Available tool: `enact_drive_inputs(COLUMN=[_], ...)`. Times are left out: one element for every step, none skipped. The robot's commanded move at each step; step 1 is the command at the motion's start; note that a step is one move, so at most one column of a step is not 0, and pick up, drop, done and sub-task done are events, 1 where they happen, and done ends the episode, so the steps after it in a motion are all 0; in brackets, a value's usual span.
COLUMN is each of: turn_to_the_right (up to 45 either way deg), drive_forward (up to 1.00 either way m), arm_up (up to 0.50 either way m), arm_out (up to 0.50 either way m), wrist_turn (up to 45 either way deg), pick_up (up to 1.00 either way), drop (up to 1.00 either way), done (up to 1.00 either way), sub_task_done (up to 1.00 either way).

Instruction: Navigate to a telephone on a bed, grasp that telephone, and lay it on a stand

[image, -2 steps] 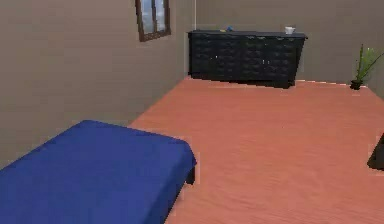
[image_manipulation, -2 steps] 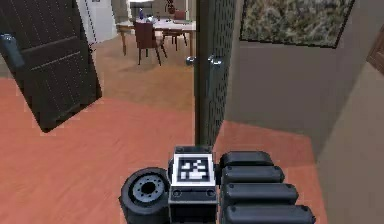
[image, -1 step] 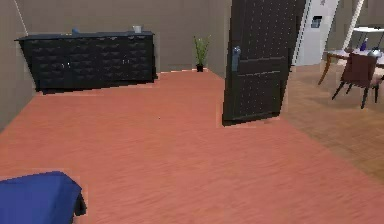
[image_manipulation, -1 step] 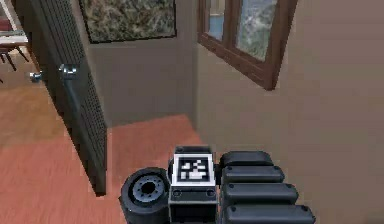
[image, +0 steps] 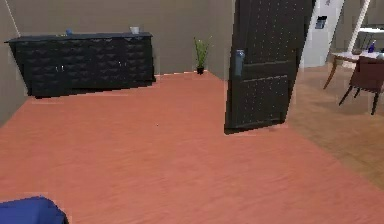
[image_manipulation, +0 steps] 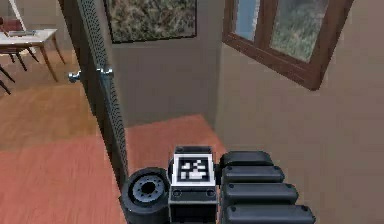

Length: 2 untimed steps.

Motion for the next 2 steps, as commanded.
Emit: enact_drive_inputs(turn_to_the_right=[33.0, 0.0], drive_forward=[0.0, 1.0], arm_up=[0.0, 0.0], arm_out=[0.0, 0.0], wrist_turn=[0.0, 0.0], pick_up=[0.0, 0.0], drop=[0.0, 0.0], done=[0.0, 0.0], sub_task_done=[0.0, 0.0])
